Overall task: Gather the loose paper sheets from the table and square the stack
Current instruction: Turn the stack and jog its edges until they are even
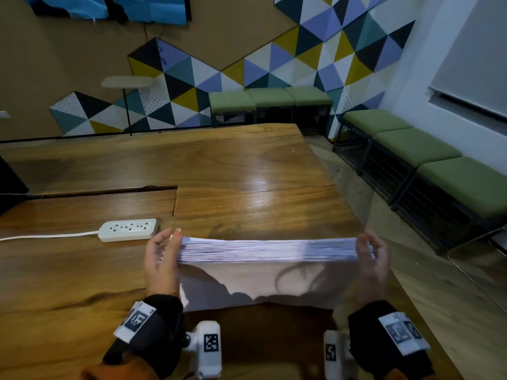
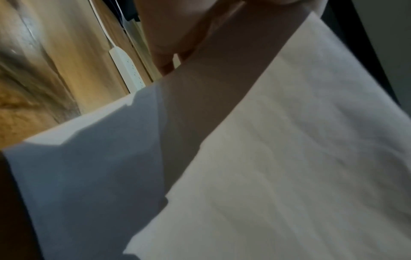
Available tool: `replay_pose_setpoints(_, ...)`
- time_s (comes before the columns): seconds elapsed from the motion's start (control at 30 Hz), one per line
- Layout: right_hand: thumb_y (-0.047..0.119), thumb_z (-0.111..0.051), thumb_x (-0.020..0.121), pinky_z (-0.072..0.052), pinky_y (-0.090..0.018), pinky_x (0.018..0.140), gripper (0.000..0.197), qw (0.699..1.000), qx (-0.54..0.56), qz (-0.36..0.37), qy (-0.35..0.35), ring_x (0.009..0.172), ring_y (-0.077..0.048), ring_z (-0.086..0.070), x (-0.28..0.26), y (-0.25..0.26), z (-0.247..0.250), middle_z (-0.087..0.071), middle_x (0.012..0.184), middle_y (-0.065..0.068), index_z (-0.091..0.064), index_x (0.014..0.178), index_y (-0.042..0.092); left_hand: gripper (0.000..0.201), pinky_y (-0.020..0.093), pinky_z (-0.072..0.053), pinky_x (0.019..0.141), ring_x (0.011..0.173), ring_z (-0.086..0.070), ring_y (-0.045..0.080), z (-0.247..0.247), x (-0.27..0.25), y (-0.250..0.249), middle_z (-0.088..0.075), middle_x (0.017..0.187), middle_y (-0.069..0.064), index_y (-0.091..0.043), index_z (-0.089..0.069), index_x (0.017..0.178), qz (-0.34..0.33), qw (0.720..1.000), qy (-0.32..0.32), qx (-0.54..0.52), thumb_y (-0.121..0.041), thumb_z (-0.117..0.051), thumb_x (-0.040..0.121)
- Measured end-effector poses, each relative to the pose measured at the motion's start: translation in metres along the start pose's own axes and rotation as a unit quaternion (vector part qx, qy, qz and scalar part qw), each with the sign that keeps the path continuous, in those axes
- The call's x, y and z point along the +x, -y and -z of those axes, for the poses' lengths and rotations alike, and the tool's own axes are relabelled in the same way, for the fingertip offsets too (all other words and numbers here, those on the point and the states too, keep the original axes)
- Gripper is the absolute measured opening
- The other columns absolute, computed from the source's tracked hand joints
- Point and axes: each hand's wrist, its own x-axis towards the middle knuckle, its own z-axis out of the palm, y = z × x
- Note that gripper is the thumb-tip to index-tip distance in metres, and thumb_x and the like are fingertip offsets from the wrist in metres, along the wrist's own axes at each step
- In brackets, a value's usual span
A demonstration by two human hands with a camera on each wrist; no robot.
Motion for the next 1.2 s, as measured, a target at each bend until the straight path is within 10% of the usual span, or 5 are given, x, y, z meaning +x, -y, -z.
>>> replay_pose_setpoints(0.37, 0.042, -0.044, 0.090, -0.032, -0.028, 0.051, 0.045, 0.991, -0.063, -0.022, -0.114, 0.049, -0.020, -0.036, 0.012, -0.011, -0.025, -0.035, 0.050, -0.005, -0.042, 0.055, 0.015, 0.044, 0.022, -0.032, 0.046, 0.037, -0.038, 0.000, -0.026, 0.004, 0.005, -0.035, 0.053, 0.005, -0.013, -0.045, 0.060, -0.042, 0.995, -0.072, 0.055, -0.040, -0.040, 0.093)
replay_pose_setpoints(0.6, 0.039, -0.042, 0.092, -0.042, -0.033, 0.075, 0.045, 0.976, -0.077, -0.044, -0.197, 0.081, -0.027, -0.056, 0.034, -0.001, -0.020, -0.061, 0.079, -0.016, -0.065, 0.092, 0.000, 0.051, 0.048, -0.037, 0.101, 0.119, -0.045, 0.027, -0.004, 0.020, 0.007, -0.049, 0.125, 0.012, -0.047, -0.051, 0.105, -0.049, 0.979, 0.174, 0.098, -0.065, -0.063, 0.060)
replay_pose_setpoints(0.7, 0.041, -0.041, 0.091, -0.044, -0.035, 0.078, 0.047, 0.974, -0.078, -0.065, -0.201, 0.092, -0.034, -0.059, 0.040, 0.005, -0.018, -0.063, 0.086, -0.021, -0.064, 0.101, 0.002, 0.091, 0.029, -0.047, 0.085, 0.107, -0.061, 0.011, 0.014, 0.012, 0.022, -0.066, 0.112, 0.001, -0.038, -0.043, 0.123, 0.007, 0.954, 0.265, 0.140, -0.020, -0.087, 0.045)
replay_pose_setpoints(0.97, 0.085, -0.046, 0.056, -0.045, -0.044, 0.096, 0.099, 0.990, 0.034, -0.130, 0.048, 0.111, -0.025, -0.058, 0.046, -0.002, 0.002, -0.060, 0.124, -0.012, -0.049, 0.126, 0.016, 0.017, 0.021, -0.048, 0.054, 0.056, -0.059, 0.013, 0.013, 0.014, 0.012, -0.068, 0.056, 0.002, 0.005, -0.062, 0.071, -0.010, 0.969, 0.202, 0.139, -0.012, -0.066, 0.074)
replay_pose_setpoints(1.2, -0.005, -0.068, 0.072, -0.049, -0.006, 0.060, 0.030, 0.985, -0.055, 0.012, 0.165, 0.067, 0.011, -0.064, 0.037, -0.012, 0.015, -0.071, 0.067, 0.027, -0.061, 0.083, 0.022, 0.010, 0.022, -0.048, 0.060, 0.066, -0.057, 0.017, 0.011, 0.018, 0.001, -0.059, 0.075, 0.017, 0.003, -0.059, 0.075, -0.005, 0.979, 0.165, 0.119, -0.005, -0.064, 0.078)
